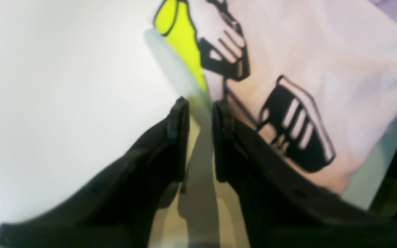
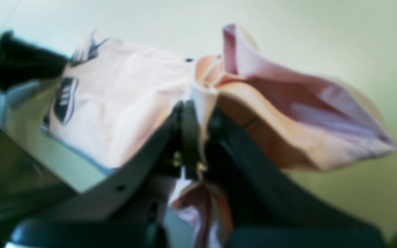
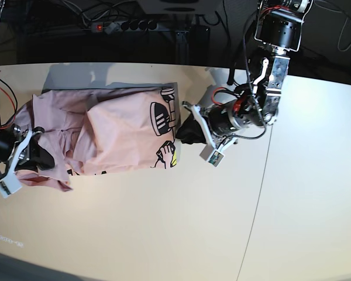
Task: Fold the T-shirt properly
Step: 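Lift the right gripper's end and fold it over onto the stack, then flip the bundle over with both grippers so the lettering faces up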
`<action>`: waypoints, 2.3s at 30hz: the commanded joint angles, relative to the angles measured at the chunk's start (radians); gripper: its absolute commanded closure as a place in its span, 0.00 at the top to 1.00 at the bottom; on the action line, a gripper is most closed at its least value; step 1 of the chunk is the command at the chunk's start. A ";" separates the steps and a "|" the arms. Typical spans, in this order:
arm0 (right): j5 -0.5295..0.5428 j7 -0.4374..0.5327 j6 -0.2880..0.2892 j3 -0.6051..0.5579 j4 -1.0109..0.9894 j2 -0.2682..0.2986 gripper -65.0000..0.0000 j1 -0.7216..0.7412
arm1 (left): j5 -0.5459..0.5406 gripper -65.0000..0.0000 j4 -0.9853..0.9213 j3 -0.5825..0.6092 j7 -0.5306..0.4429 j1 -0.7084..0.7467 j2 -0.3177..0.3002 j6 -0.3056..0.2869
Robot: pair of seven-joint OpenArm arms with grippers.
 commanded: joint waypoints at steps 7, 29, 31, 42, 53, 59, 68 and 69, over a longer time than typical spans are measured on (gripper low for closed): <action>-0.141 0.044 0.008 -0.200 0.159 0.024 0.00 0.015 | 0.065 0.25 -0.005 0.006 0.066 0.008 0.063 -0.006; -0.369 0.092 -0.023 -0.346 0.165 -0.277 0.00 0.015 | 0.032 0.25 -0.005 0.006 0.059 0.011 0.078 -0.006; -0.409 0.100 -0.023 -0.385 0.164 -0.292 0.00 0.015 | 0.031 0.25 -0.005 0.006 0.058 0.011 0.088 -0.006; -0.513 0.149 -0.023 -0.462 0.127 -0.324 0.00 0.013 | -0.023 0.25 0.000 0.005 0.096 0.007 0.098 -0.006; -0.509 0.155 -0.023 -0.466 0.096 -0.327 0.00 0.013 | -0.059 0.25 0.193 -0.081 0.161 0.008 0.097 -0.037; -0.452 0.152 -0.023 -0.473 0.096 -0.329 0.00 0.013 | -0.118 0.25 0.225 -0.182 0.175 0.008 0.041 -0.048; -0.318 0.153 -0.022 -0.478 0.096 -0.329 0.33 0.013 | -0.168 0.25 0.225 -0.210 0.182 0.008 -0.039 -0.063; -0.303 0.156 -0.021 -0.478 0.096 -0.329 0.43 0.013 | -0.168 0.25 0.225 -0.210 0.182 0.008 -0.038 -0.063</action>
